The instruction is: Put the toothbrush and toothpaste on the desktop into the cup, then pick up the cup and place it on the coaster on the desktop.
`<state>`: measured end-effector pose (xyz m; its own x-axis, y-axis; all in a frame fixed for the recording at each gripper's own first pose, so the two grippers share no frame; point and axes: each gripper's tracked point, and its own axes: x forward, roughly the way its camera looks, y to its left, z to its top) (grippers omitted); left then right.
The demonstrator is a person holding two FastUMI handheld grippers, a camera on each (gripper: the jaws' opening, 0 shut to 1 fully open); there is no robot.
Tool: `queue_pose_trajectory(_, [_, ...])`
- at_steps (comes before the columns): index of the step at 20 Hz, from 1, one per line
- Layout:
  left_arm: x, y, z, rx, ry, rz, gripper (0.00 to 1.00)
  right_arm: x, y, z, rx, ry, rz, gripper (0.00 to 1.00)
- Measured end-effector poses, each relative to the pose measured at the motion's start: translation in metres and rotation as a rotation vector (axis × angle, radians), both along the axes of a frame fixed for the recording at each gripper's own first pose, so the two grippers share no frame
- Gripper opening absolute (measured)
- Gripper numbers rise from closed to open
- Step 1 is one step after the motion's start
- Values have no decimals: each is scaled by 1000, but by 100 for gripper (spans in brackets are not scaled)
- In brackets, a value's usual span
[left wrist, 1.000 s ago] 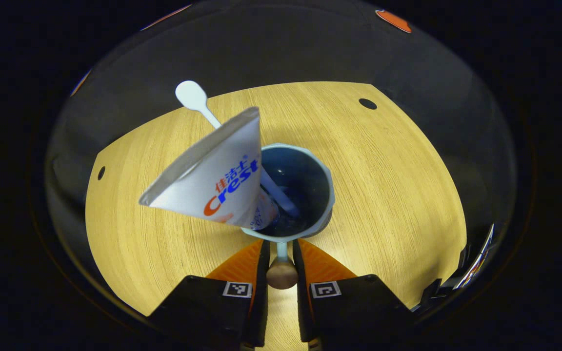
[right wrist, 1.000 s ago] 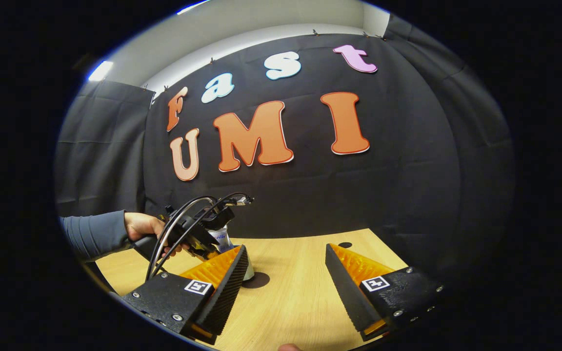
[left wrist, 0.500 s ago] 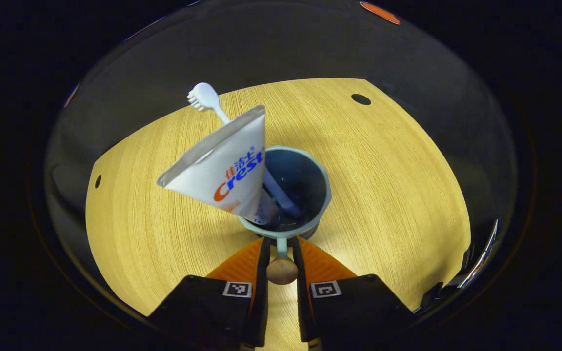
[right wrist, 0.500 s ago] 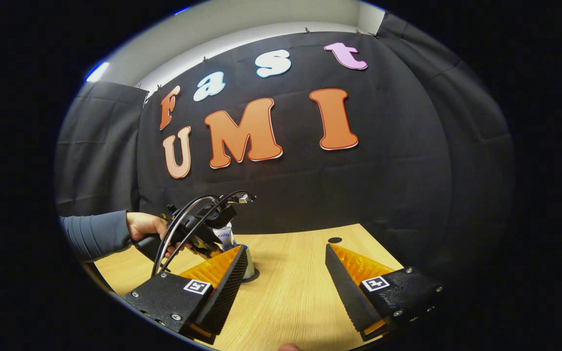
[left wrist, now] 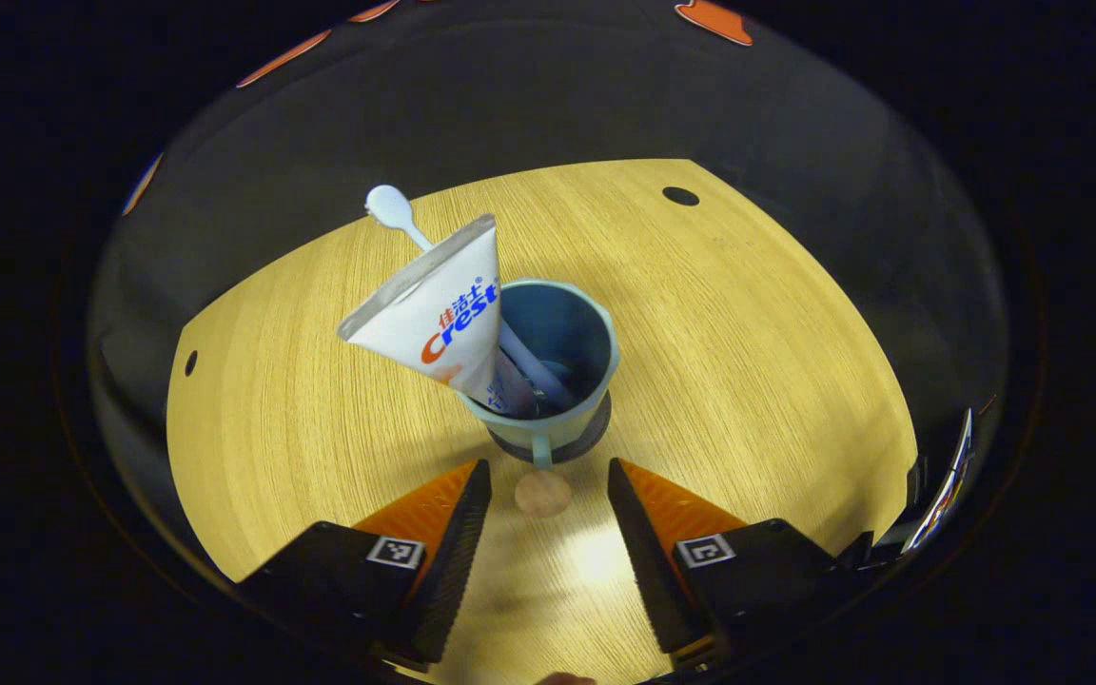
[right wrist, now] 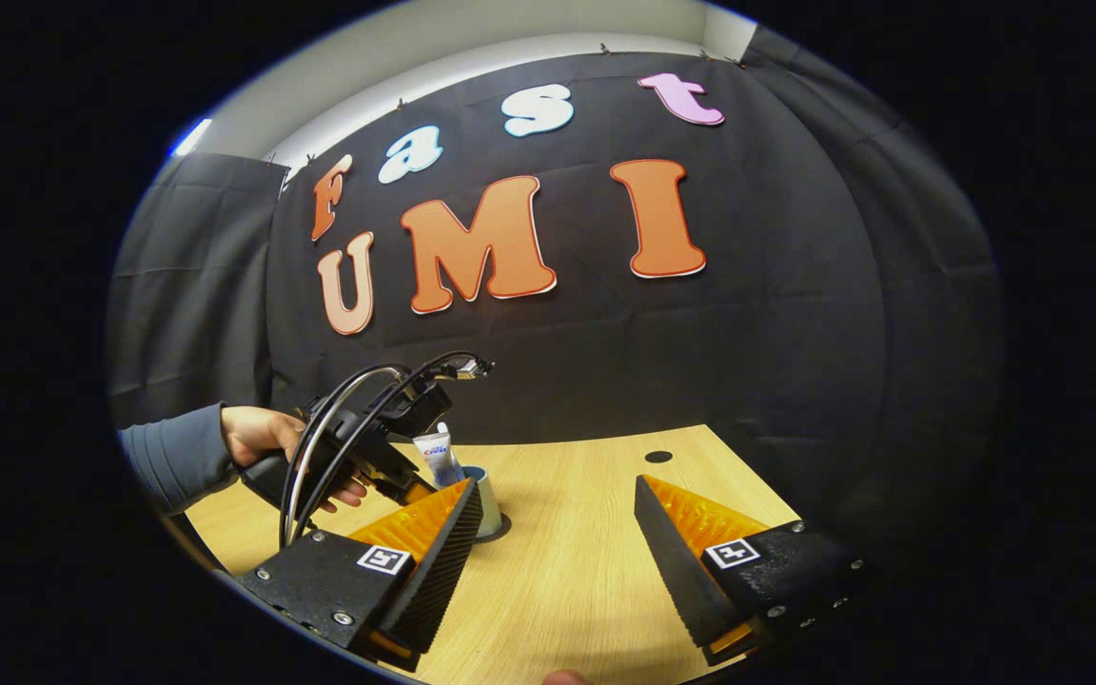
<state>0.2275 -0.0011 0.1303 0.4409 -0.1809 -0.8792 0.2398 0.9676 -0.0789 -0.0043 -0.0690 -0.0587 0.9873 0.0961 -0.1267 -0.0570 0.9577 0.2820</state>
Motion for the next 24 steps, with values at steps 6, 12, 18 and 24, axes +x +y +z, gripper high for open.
queue_pose_trajectory(6, [-5, 30, 50, -8, -235, 33, 100, 4, 28, 33, -71, -48, -11, 97])
queue_pose_trajectory(12, [-49, 56, 139, 38, -562, 148, 100, 11, 68, 62, -57, -97, -20, 98])
queue_pose_trajectory(18, [-66, 64, 143, 23, -881, 317, 100, 17, 113, 86, -63, -160, -5, 98])
queue_pose_trajectory(24, [-80, 64, 148, 37, -1058, 395, 100, 18, 157, 87, -73, -200, 30, 97])
